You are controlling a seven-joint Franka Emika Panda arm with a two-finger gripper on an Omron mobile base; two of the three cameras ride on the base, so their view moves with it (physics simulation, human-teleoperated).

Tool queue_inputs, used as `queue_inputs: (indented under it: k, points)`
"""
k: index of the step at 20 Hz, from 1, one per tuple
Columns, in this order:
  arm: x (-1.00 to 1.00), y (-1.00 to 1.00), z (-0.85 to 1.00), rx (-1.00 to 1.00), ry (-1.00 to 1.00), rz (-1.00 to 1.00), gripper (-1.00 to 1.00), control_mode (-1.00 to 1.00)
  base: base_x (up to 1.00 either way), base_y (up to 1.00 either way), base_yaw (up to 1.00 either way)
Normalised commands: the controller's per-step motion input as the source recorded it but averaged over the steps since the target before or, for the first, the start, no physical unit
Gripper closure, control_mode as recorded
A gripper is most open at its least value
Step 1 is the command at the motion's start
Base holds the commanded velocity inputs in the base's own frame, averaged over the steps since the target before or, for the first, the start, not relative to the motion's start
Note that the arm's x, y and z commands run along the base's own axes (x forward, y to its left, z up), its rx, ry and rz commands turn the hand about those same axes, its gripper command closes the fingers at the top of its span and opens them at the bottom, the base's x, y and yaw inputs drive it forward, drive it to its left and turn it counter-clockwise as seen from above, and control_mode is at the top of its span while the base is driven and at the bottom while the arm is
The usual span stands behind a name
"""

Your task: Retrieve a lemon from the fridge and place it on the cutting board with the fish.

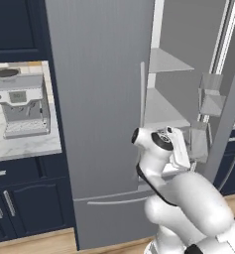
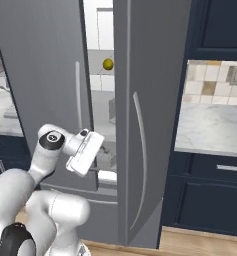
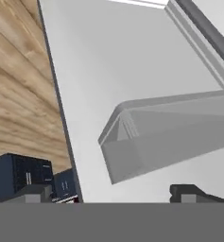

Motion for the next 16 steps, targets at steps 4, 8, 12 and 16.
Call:
queue_inputs:
  k: [4, 8, 12, 16]
  points:
    - [0.36, -0.34, -0.52, -0.05, 0.19, 0.00, -1.00, -1.00, 0.00, 0.00, 0.00]
    - [0.21, -0.48, -0.44, -0.03, 0.14, 0.00, -1.00, -1.00, 0.00, 0.00, 0.00]
    - [0.20, -0.37, -0.37, -0.02, 0.12, 0.00, -1.00, -1.00, 0.00, 0.00, 0.00]
    - [-0.09, -0.75, -0.24, -0.01, 0.07, -0.05, -1.00, -1.00, 0.00, 0.00, 0.00]
